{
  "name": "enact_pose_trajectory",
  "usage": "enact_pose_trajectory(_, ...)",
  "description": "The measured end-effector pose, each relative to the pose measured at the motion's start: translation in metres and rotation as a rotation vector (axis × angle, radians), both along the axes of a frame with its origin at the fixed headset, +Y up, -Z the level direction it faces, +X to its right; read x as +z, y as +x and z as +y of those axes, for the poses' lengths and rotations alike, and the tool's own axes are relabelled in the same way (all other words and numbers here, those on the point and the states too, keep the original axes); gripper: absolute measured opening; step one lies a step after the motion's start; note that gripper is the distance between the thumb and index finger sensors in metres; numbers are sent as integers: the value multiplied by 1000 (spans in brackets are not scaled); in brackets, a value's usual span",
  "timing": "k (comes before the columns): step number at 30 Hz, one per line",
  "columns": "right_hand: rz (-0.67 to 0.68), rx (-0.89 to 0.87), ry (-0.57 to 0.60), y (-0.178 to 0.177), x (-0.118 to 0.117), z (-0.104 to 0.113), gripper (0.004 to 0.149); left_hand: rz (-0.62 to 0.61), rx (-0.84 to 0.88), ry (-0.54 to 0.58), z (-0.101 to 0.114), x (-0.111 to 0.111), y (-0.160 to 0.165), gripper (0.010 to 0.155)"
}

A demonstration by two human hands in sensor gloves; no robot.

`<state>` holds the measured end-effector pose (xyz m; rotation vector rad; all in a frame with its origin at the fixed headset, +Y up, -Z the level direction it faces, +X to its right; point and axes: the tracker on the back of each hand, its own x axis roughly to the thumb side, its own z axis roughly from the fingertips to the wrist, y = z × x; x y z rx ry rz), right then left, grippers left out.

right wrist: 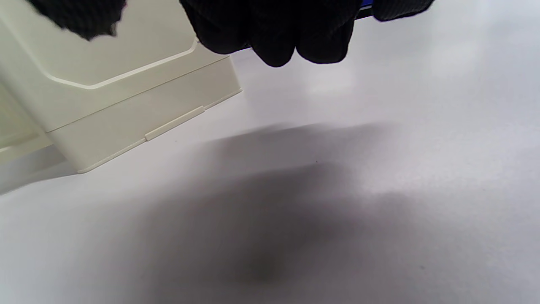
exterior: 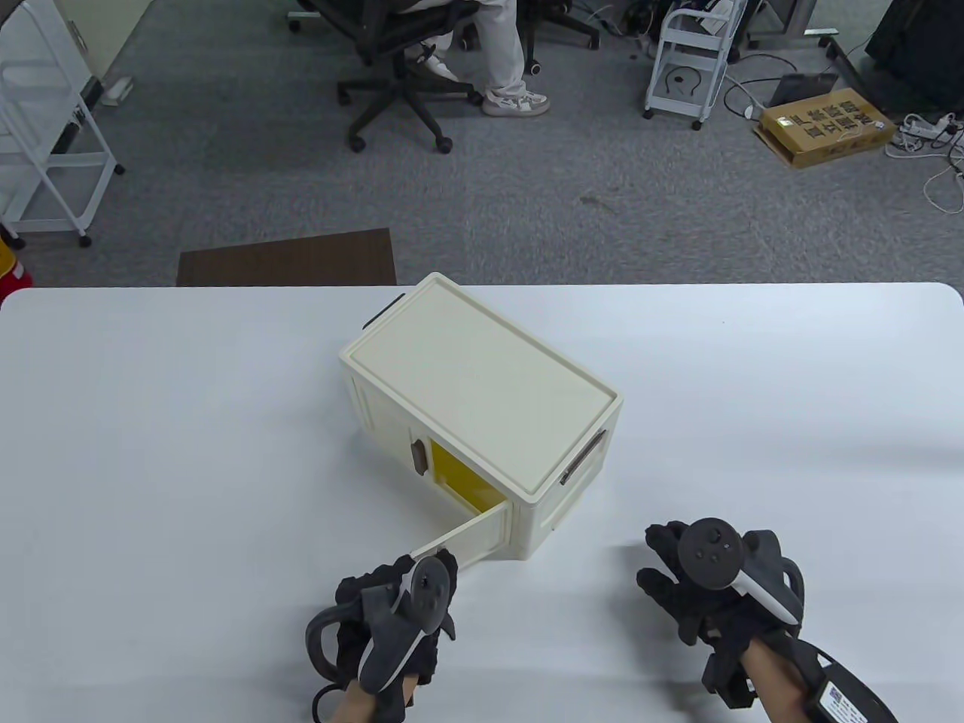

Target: Close cabinet door

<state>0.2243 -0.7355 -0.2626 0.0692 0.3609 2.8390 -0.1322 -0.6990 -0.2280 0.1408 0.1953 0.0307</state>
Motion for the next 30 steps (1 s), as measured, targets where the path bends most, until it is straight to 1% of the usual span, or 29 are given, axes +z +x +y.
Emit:
enact_pose_trajectory(6, 4, -19, -48, -2, 0, -3, 80, 3, 8, -14, 0, 0, 0, 78)
enact_pose_trajectory(11, 8, -7, -56, -3, 0, -3, 79, 24, 8, -49, 0, -5, 2, 74)
enact_pose_trajectory(24, 24, -16, -68, -4, 0, -4, 79, 13, 32, -2, -2, -10, -2, 73)
enact_pose_trajectory(27, 25, -19, -68, -4, 0, -4, 79, 12, 22, -5, -1, -12, -2, 72)
enact_pose_trajectory(30, 26, -20, -70, -4, 1, -4, 79, 6, 47, -2, -1, -15, -5, 72)
